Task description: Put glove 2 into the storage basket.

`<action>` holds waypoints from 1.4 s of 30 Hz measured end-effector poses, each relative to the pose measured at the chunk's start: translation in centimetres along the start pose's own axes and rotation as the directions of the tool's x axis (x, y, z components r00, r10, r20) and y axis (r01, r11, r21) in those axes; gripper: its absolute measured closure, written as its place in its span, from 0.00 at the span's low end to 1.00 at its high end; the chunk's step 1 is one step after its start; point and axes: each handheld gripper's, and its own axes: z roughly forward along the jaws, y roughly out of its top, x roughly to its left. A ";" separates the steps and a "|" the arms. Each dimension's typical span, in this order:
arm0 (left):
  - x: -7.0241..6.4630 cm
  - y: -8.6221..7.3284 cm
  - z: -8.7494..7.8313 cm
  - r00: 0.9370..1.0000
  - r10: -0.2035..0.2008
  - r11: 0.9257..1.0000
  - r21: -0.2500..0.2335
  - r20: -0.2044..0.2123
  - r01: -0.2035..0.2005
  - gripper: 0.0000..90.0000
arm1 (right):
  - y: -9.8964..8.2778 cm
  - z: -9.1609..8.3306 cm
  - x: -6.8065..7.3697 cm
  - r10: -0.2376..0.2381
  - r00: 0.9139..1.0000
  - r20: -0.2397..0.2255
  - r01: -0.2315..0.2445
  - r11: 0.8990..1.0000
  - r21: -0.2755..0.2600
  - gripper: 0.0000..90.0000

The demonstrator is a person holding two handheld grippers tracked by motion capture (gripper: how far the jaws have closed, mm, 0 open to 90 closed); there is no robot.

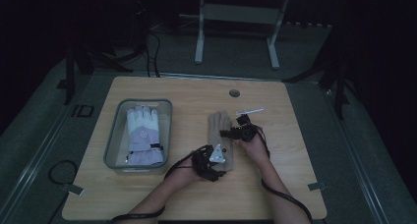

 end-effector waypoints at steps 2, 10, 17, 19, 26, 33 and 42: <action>0.0 0.0 0.0 1.000 -0.007 1.000 -0.001 -0.002 0.007 0.49 | 0.0 0.0 0.2 -0.001 1.000 0.002 0.001 1.000 0.002 0.72; 0.3 0.9 0.0 0.998 0.010 0.998 0.064 -0.061 -0.006 0.82 | 0.0 -0.1 1.5 -0.059 0.997 0.059 0.060 0.998 -0.013 0.79; 0.5 1.5 -0.4 0.999 -0.014 0.995 0.096 -0.036 0.017 0.89 | 0.5 -0.7 2.6 -0.104 0.992 0.078 0.106 0.994 -0.025 0.80; 0.4 1.8 -0.9 0.999 -0.011 0.995 0.103 -0.036 0.014 0.89 | 0.8 -1.2 3.1 -0.106 0.992 0.062 0.108 0.994 -0.035 0.80; 0.1 2.4 -2.8 0.999 -0.002 0.995 0.097 -0.054 0.007 0.90 | 1.6 -2.3 4.1 -0.119 0.992 0.041 0.122 0.990 -0.068 0.80; -0.3 2.5 -4.8 0.998 0.011 0.995 0.104 -0.068 -0.003 0.90 | 2.3 -3.3 5.7 -0.149 0.989 0.020 0.150 0.985 -0.087 0.80; 0.0 2.2 -7.6 0.996 0.004 0.993 0.117 -0.085 0.006 0.90 | 3.9 -3.4 8.0 -0.179 0.984 -0.015 0.177 0.980 -0.097 0.80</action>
